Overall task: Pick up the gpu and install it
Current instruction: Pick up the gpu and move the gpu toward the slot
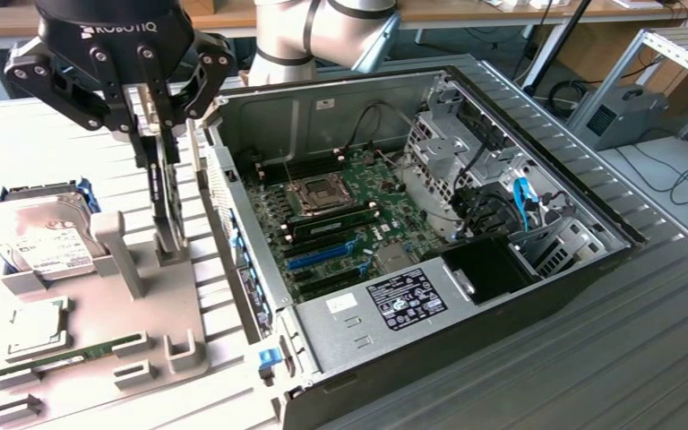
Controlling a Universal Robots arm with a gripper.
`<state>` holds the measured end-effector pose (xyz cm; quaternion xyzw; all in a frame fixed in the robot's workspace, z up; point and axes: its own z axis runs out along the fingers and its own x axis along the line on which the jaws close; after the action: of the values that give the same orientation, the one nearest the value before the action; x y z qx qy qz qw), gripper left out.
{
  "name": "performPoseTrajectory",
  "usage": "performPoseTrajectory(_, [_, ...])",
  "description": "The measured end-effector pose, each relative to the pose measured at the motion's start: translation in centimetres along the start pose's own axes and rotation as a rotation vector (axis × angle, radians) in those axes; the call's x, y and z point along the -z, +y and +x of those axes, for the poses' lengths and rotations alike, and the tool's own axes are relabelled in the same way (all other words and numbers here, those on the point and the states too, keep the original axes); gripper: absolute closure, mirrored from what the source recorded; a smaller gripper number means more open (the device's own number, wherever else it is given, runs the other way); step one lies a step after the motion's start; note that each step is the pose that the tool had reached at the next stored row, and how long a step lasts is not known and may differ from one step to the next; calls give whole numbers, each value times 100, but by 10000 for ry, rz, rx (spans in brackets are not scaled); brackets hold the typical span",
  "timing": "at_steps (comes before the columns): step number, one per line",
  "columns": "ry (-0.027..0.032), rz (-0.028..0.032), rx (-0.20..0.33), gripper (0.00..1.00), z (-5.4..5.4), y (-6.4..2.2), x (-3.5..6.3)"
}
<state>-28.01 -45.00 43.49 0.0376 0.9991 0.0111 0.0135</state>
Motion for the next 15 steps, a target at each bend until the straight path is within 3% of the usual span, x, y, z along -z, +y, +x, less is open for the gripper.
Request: performPoseTrajectory(15, [1, 6, 1, 74, -37, 2, -30])
